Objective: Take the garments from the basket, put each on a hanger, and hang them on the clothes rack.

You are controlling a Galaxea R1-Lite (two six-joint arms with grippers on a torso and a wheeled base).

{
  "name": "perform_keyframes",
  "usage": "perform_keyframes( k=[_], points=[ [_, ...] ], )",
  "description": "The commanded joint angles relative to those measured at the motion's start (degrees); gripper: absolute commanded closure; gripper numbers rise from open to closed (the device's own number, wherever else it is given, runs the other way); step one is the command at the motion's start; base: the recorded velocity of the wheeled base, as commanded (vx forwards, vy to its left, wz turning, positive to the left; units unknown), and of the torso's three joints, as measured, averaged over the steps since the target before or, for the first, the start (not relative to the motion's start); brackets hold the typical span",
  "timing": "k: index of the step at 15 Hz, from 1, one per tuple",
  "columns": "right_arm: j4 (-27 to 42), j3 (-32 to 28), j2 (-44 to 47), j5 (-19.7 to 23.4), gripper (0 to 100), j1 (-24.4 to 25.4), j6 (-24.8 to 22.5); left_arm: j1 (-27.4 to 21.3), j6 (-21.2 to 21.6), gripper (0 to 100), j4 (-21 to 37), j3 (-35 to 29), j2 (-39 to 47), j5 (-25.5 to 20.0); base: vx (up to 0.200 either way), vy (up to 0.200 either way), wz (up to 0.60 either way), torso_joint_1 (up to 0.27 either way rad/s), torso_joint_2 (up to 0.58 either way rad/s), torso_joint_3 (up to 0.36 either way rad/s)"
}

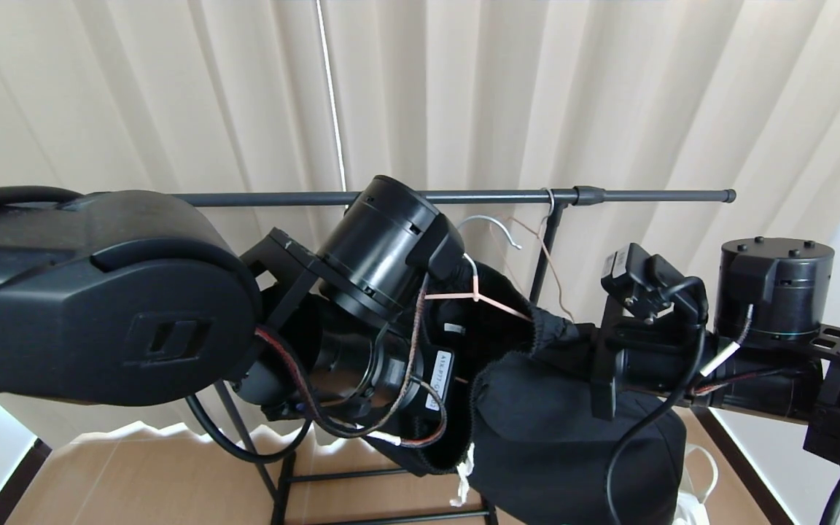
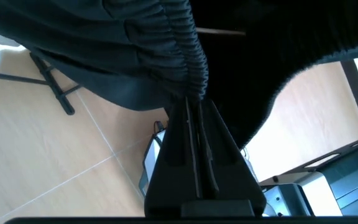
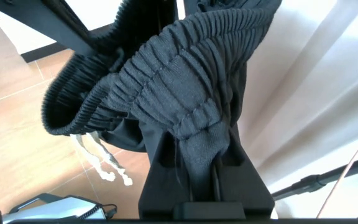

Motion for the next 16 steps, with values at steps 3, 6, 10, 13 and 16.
perform_keyframes(
  k=[3, 6, 10, 13, 16],
  points=[
    [-0.02, 0.75, -1.99, 0.01, 100, 1.04, -0.1, 0.14, 0.18, 100, -0.72, -0.14, 0.3, 0.01, 0.0, 0.0, 0.0, 0.0, 0.0, 0.0],
    [-0.02, 1.28, -2.87, 0.01, 100, 1.83, -0.19, 0.14, 0.45, 100, -1.95, -0.14, 0.48, 0.63, 0.0, 0.0, 0.0, 0.0, 0.0, 0.0],
    [-0.02, 1.45, -2.87, -0.07, 100, 1.92, -0.19, 0.14, 0.45, 0, -2.3, -0.14, 0.65, 1.07, 0.0, 0.0, 0.0, 0.0, 0.0, 0.0],
    [-0.02, 0.93, -1.81, 0.01, 100, 1.57, -0.02, 0.14, 0.45, 0, -2.12, 0.65, 0.22, 2.82, 0.0, 0.0, 0.0, 0.0, 0.0, 0.0],
    [-0.02, 0.31, -0.58, 0.1, 100, 0.96, -0.02, -0.04, 0.53, 0, -2.12, 2.67, -2.07, 3.18, 0.0, 0.0, 0.0, 0.0, 0.0, 0.0]
  ],
)
